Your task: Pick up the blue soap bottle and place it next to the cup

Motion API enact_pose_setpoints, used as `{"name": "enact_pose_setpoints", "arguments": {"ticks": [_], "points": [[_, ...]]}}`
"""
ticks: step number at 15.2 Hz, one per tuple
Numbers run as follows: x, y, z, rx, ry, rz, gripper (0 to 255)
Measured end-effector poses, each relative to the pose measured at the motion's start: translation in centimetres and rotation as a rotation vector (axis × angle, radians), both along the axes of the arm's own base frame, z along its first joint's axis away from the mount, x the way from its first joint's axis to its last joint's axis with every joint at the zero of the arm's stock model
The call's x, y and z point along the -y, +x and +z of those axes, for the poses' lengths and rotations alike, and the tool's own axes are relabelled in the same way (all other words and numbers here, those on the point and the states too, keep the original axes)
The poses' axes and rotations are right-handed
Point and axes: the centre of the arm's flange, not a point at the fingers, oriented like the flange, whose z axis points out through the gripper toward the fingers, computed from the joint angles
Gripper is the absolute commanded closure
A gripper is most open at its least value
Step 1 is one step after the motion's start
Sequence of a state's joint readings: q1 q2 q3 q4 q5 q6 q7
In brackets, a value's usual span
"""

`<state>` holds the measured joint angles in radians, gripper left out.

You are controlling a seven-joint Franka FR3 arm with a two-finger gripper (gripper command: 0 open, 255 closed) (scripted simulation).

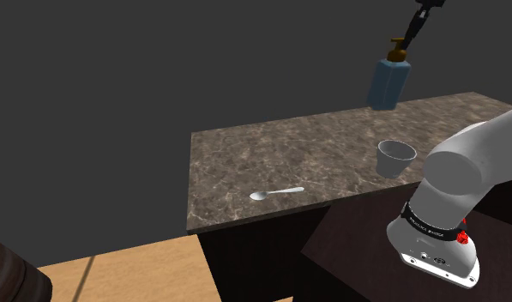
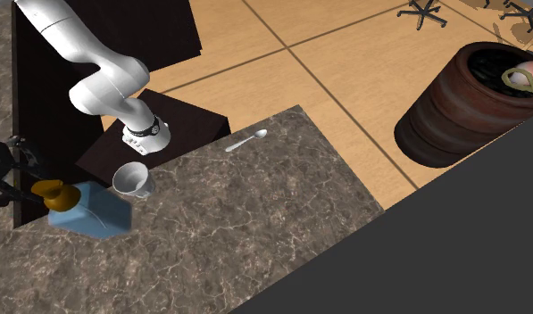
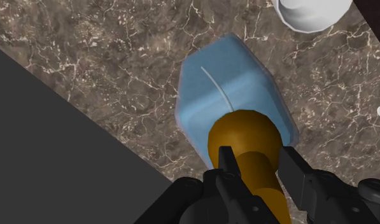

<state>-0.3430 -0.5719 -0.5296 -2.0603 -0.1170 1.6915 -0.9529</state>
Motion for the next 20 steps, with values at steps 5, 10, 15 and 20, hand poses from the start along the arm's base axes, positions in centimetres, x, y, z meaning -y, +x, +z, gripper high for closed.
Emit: {"name": "enact_pose_setpoints", "arguments": {"ticks": [5,10,15,20], "points": [[0.1,0.0,-2.7,0.0,0.0,0.0,255],[-0.1,0.0,-5.3,0.0,0.0,0.0,255],[0.1,-0.1,-7.9,0.0,0.0,0.0,255],[0.0,0.1,-10.7,0.0,0.0,0.0,255]]}}
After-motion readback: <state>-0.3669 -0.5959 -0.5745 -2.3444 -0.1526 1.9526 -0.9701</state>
